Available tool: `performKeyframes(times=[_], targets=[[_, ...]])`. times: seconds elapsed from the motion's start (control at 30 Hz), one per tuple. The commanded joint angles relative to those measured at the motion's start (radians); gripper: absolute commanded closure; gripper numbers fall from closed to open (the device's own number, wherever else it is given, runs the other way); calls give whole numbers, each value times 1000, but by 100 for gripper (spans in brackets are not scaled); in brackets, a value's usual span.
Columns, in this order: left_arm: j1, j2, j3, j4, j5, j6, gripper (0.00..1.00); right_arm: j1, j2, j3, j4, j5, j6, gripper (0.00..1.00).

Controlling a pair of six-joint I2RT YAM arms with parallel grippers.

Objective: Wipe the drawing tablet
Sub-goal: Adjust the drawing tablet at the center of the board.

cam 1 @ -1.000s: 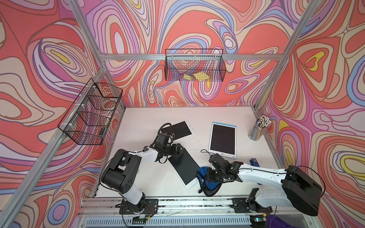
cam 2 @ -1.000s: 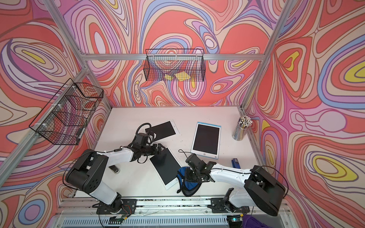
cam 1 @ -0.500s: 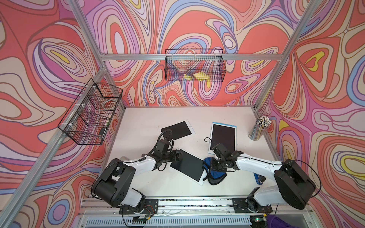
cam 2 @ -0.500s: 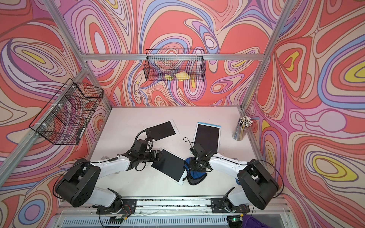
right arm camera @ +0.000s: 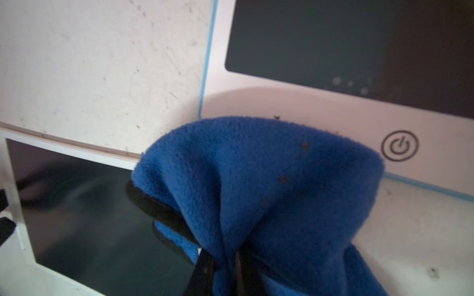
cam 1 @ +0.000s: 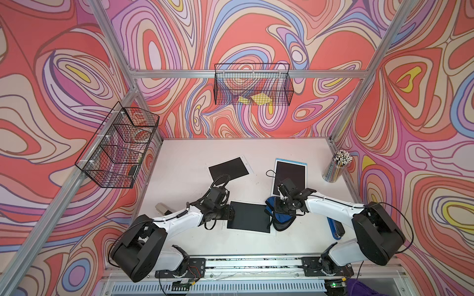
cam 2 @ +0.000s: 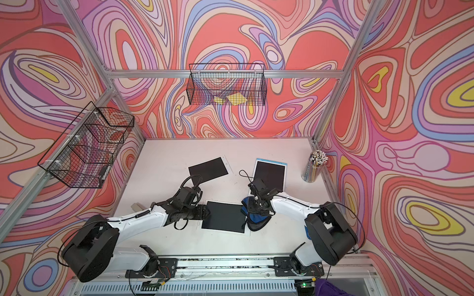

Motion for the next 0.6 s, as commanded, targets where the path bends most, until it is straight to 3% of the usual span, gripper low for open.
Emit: performKeyframes(times=[0.0, 0.13, 0.33, 0.57], targets=[[-7, 20, 46, -161, -41, 22, 49, 0, -77, 66, -46, 32, -50, 100], [-6, 28, 72, -186, -68, 36, 59, 3, -121, 102, -96, 24, -66, 100], [-2, 49, 81, -196, -86, 35, 63, 36, -88, 121, -84, -10, -68, 100], [-1, 84, 79, -186, -79, 23, 75, 110, -23, 106, -25, 12, -35, 100]])
